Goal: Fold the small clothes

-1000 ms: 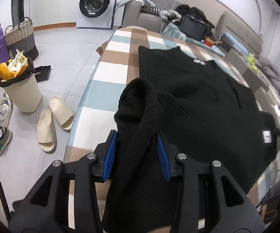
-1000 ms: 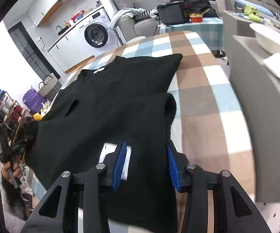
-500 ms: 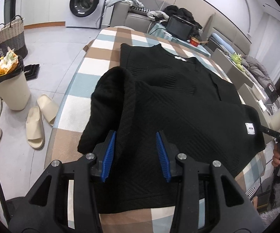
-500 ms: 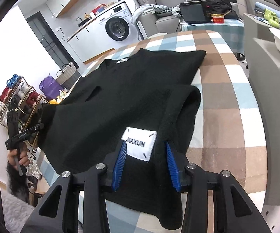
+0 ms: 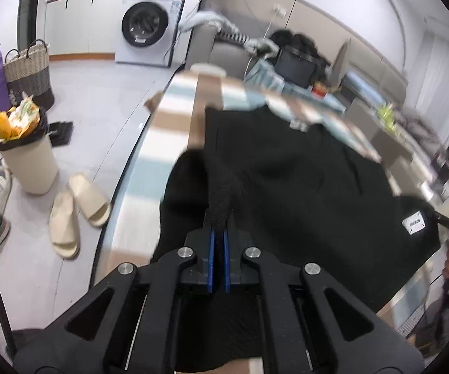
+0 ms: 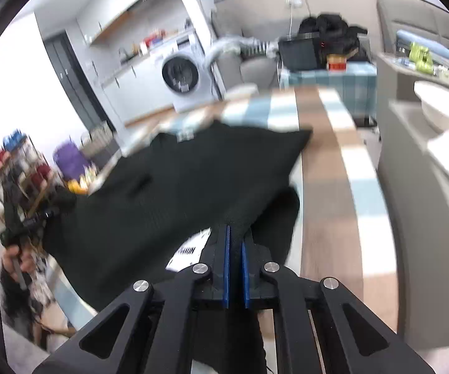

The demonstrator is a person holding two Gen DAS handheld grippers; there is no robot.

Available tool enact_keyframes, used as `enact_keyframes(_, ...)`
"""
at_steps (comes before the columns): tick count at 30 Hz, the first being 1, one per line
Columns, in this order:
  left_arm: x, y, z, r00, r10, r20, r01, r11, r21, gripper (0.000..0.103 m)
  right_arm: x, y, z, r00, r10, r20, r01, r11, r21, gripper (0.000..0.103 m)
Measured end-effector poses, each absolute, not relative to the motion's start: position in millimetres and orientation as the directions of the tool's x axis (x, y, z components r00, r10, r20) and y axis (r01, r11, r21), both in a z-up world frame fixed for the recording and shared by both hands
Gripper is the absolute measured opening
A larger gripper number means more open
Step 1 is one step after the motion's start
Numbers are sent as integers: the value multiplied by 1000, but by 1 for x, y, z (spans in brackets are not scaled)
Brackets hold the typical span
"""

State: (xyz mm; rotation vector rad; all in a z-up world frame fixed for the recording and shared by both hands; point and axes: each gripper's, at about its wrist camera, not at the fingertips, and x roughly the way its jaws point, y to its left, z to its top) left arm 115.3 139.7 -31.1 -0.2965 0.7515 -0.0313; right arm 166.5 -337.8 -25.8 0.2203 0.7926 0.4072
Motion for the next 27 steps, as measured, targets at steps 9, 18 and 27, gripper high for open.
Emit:
enact_keyframes(9,209,166,8,794,-73,-603,-119,955,-273,2,253,-327,1,752,339,-565,-157,925,346,6)
enact_keyframes(18,242,183,-63,642,-171,-747,-191,909,-372,13,270,-342,-70,526,492,-693,-105,847,522,34)
enact_keyframes(27,202,164,-67,659,-188,-728,-114,932,-343,30,248,-342,-74,515,513,-687,-170,846,505,44)
